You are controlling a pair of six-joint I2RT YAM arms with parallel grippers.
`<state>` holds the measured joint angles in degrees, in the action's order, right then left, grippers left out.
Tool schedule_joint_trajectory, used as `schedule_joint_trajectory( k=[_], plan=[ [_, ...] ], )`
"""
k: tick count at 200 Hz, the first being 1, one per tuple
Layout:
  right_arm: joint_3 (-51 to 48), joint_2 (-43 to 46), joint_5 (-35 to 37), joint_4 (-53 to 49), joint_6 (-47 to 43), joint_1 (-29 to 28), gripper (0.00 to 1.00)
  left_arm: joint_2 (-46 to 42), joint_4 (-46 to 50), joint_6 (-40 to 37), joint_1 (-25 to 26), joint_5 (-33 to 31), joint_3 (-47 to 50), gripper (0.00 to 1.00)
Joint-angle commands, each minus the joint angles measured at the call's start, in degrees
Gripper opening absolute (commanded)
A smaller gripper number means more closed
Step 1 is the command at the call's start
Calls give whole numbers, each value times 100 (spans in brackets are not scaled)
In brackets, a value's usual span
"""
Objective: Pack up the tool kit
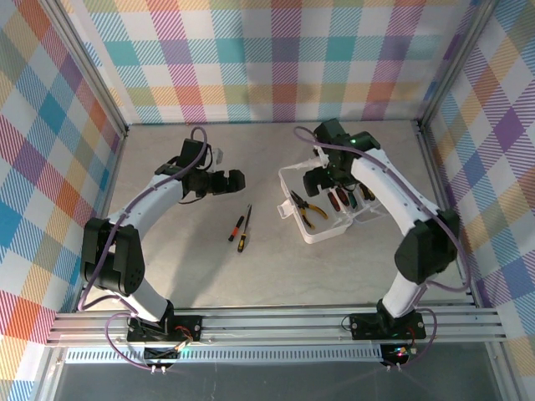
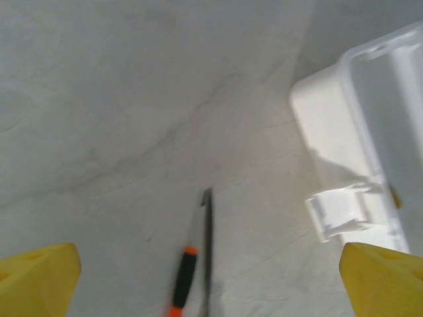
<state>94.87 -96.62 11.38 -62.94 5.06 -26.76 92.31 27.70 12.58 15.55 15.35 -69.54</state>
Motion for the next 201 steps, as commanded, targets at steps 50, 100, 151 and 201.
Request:
schedule_joint_trajectory(
  k=[50, 100, 151, 201],
  plan=[
    [-351, 382, -808, 515, -137, -20, 99, 638, 705, -428, 417, -707, 426, 79],
    [-472, 326, -883, 592, -105, -22, 99, 902, 488, -259, 914, -551, 524, 74],
    [-565, 343, -897, 620, -103, -22, 99, 719, 510, -46, 1304, -720, 540, 66],
    [-634, 310, -957, 703, -94, -22, 99, 714, 675, -23, 1603, -844, 503, 55]
  ],
)
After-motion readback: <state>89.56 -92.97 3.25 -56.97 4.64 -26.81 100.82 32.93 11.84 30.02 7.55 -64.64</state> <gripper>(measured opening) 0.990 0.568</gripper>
